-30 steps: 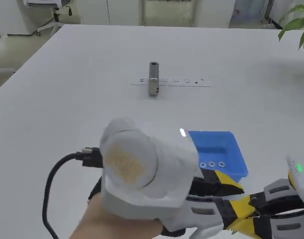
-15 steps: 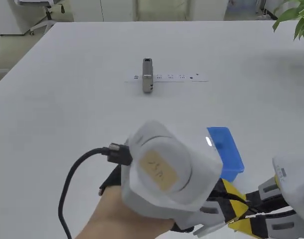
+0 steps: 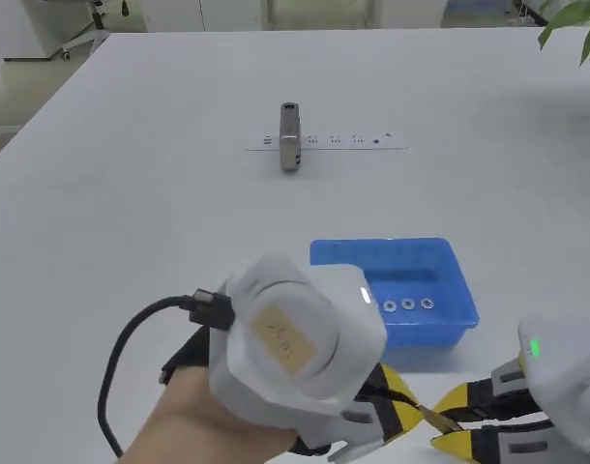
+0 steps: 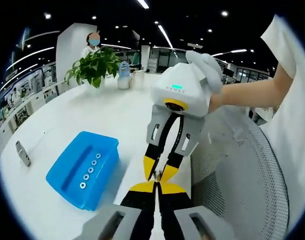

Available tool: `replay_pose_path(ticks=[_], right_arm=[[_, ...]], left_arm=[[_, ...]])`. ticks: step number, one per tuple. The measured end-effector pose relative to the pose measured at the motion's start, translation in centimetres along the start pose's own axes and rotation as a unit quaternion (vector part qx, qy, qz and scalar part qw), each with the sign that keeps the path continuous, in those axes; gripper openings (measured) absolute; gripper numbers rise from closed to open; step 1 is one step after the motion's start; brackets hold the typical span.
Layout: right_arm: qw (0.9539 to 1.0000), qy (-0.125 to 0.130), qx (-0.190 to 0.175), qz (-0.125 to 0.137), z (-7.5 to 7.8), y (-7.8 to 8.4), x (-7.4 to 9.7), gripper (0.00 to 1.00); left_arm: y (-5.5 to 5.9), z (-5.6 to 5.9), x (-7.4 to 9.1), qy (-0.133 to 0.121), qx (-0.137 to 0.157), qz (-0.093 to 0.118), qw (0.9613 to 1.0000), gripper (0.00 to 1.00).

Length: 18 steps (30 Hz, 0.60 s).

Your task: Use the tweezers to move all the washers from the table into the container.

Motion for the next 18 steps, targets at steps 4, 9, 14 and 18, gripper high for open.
replay_pose_path(ticks=[4,9,14,18], right_arm=[[0.9953,-0.007,-0.088,0.039,-0.1,-0.2,0.4,0.12],[0.9822,0.048,-0.155,0.095,0.6,0.6,3.6,0.19],[0.9574,0.148,-0.206,0.138,1.9,1.8,8.6,0.21],[0.9226,0.237,-0.235,0.193,2.5,2.0,13.1,0.26]], left_arm=[[0.8,-0.2,0.1,0.006,0.015,-0.009,0.9998,0.00],[2.4,-0.3,0.0,0.002,0.001,-0.046,0.9989,0.00],[3.6,-0.2,-0.6,0.007,-0.001,-0.077,0.9970,0.00],[4.9,-0.3,-1.1,0.004,-0.016,-0.119,0.9928,0.00]])
Point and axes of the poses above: the centre of the closed fingertips' face, and the gripper's own axes: x roughly backward along the fingers, z roughly to its right, y roughly out of its underside, the point moved 3 cm from there along x, roughly backward along the fingers, and after that the axes turned 1 degree about -x, right-handed, at the moved point
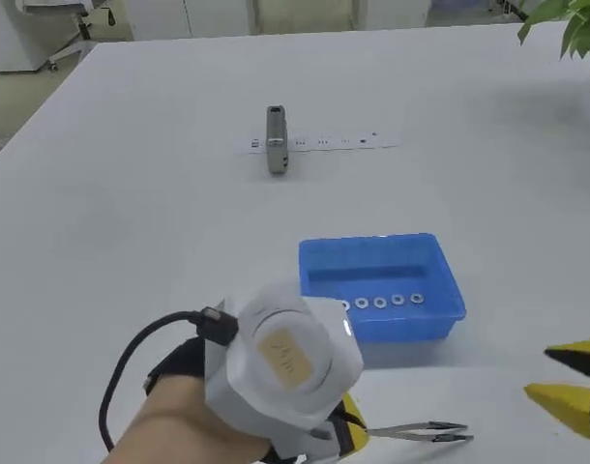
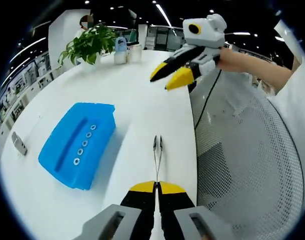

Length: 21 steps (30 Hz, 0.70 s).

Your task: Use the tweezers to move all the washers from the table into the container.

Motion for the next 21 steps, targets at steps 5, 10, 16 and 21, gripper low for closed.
replay_pose_path(ticks=[5,10,16,21], right_arm=[[0.9920,0.035,-0.058,0.106,0.9,-2.4,3.2,0.26],[0.9866,0.043,-0.074,0.139,1.7,-3.0,4.3,0.33],[0.9857,0.020,-0.072,0.151,1.2,-4.6,4.0,0.41],[0.9845,-0.018,-0.056,0.165,-0.4,-5.4,4.4,0.44]], left_arm=[[0.6,-0.3,-0.6,0.001,0.006,-0.029,0.9996,0.00],[1.3,-0.2,-0.7,-0.002,0.041,-0.060,0.9974,0.00],[2.0,0.1,-0.7,-0.013,0.061,-0.089,0.9941,0.00],[3.3,0.2,-1.1,-0.033,0.055,-0.148,0.9869,0.00]])
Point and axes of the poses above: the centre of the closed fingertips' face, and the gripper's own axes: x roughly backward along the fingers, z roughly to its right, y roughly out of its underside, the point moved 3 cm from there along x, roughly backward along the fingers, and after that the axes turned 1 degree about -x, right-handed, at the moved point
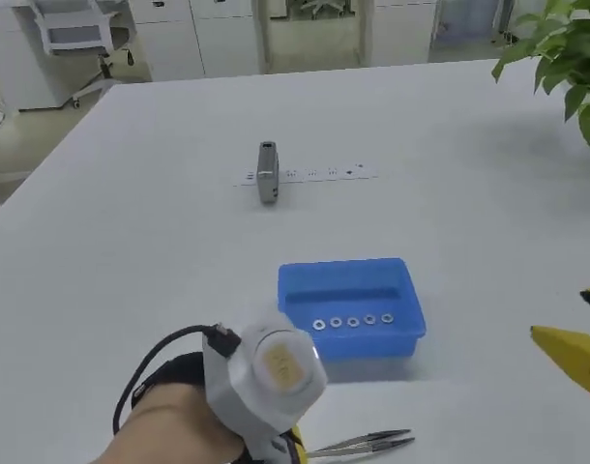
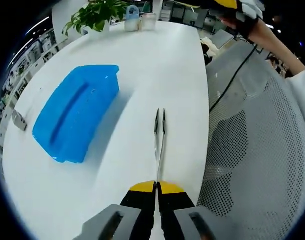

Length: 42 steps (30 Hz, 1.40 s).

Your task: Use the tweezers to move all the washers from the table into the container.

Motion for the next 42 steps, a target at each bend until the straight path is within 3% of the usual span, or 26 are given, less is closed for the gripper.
replay_pose_path(ticks=[2,3,13,22,25,28,30,31,33,34,37,38,40,42], right_arm=[[1.0000,-0.008,0.001,0.000,0.0,0.2,0.4,0.43],[0.9999,-0.012,0.001,-0.004,0.0,0.4,0.6,0.44],[0.9993,-0.025,0.015,-0.025,2.1,1.3,2.9,0.48],[0.9967,-0.060,0.035,-0.042,2.7,1.5,2.6,0.51],[0.9953,-0.075,0.036,-0.049,2.7,1.7,2.4,0.51],[0.9934,-0.085,0.045,-0.062,2.8,2.2,2.1,0.51],[0.9922,-0.089,0.050,-0.072,2.9,2.7,1.9,0.52],[0.9908,-0.093,0.057,-0.080,2.9,3.0,1.8,0.52],[0.9887,-0.094,0.070,-0.093,3.1,3.6,1.6,0.53],[0.9882,-0.095,0.073,-0.096,3.1,3.7,1.5,0.53],[0.9882,-0.089,0.076,-0.098,3.5,3.9,1.5,0.54],[0.9885,-0.087,0.076,-0.098,3.6,3.9,1.5,0.55],[0.9889,-0.079,0.080,-0.097,4.0,3.9,1.4,0.58],[0.9885,-0.069,0.090,-0.100,4.4,3.9,1.5,0.62]], left_arm=[[0.3,0.0,-0.1,-0.008,-0.005,-0.022,0.9997,0.00],[-0.2,0.2,-0.1,-0.005,-0.001,-0.011,0.9999,0.00],[-0.4,0.3,-0.3,-0.018,-0.014,-0.066,0.9976,0.00],[-0.5,0.3,-0.3,-0.038,0.001,-0.089,0.9954,0.00],[-0.4,0.5,-0.2,-0.048,0.022,-0.077,0.9956,0.00],[-0.9,0.9,-0.1,-0.057,0.083,-0.028,0.9946,0.07],[-1.3,1.1,0.6,-0.073,0.114,0.009,0.9908,0.10],[-1.5,1.1,0.9,-0.081,0.128,0.025,0.9881,0.11],[-2.3,1.4,2.0,-0.102,0.165,0.079,0.9777,0.14],[-2.9,1.4,2.6,-0.120,0.187,0.115,0.9682,0.18],[-3.8,1.6,4.1,-0.148,0.216,0.178,0.9485,0.28],[-4.1,1.6,5.0,-0.171,0.228,0.203,0.9367,0.30],[-4.6,1.7,6.2,-0.199,0.239,0.237,0.9203,0.33],[-5.3,1.8,8.1,-0.239,0.252,0.291,0.8913,0.36]])
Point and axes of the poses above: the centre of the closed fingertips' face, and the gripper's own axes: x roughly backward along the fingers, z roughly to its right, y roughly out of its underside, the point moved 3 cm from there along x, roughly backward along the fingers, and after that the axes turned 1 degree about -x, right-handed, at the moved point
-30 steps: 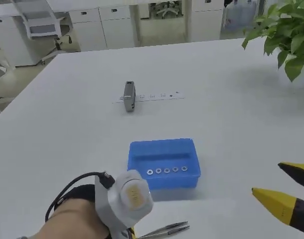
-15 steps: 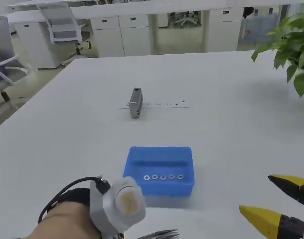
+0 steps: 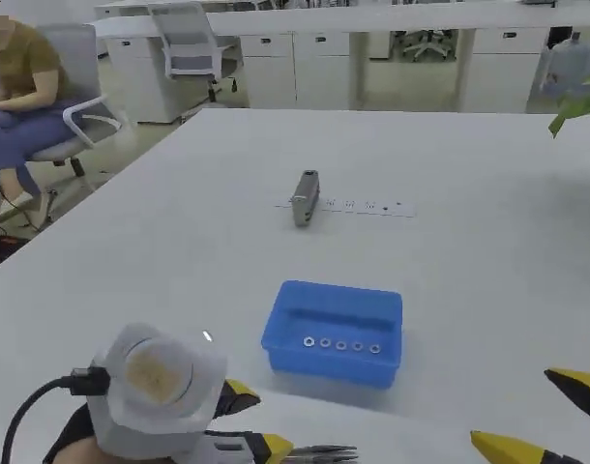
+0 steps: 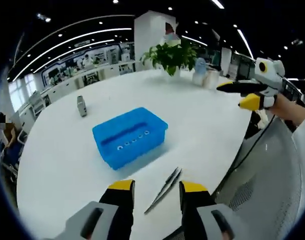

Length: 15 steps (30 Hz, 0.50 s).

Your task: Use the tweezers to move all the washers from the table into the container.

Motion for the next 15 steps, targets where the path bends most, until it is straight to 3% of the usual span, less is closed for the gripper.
replay_pose_path(ticks=[2,3,5,11,15], right_arm=[[0.9999,0.008,0.012,-0.007,0.3,0.1,0.1,0.66],[0.9998,0.009,0.015,-0.009,0.3,0.2,0.1,0.68],[0.9998,0.009,0.014,-0.008,0.5,0.2,0.2,0.72],[0.9998,0.019,0.011,-0.002,1.2,0.3,0.4,0.78],[0.9992,0.036,0.017,0.004,1.7,0.4,0.6,0.84]], left_arm=[[-1.0,-0.1,0.6,-0.014,0.018,0.041,0.9989,0.40],[-1.7,-0.1,1.0,-0.022,0.033,0.070,0.9968,0.43],[-2.5,-0.4,1.6,-0.041,0.044,0.102,0.9930,0.50],[-3.6,-0.5,2.5,-0.079,0.052,0.153,0.9838,0.65],[-4.1,-0.7,2.6,-0.091,0.101,0.198,0.9709,0.78]])
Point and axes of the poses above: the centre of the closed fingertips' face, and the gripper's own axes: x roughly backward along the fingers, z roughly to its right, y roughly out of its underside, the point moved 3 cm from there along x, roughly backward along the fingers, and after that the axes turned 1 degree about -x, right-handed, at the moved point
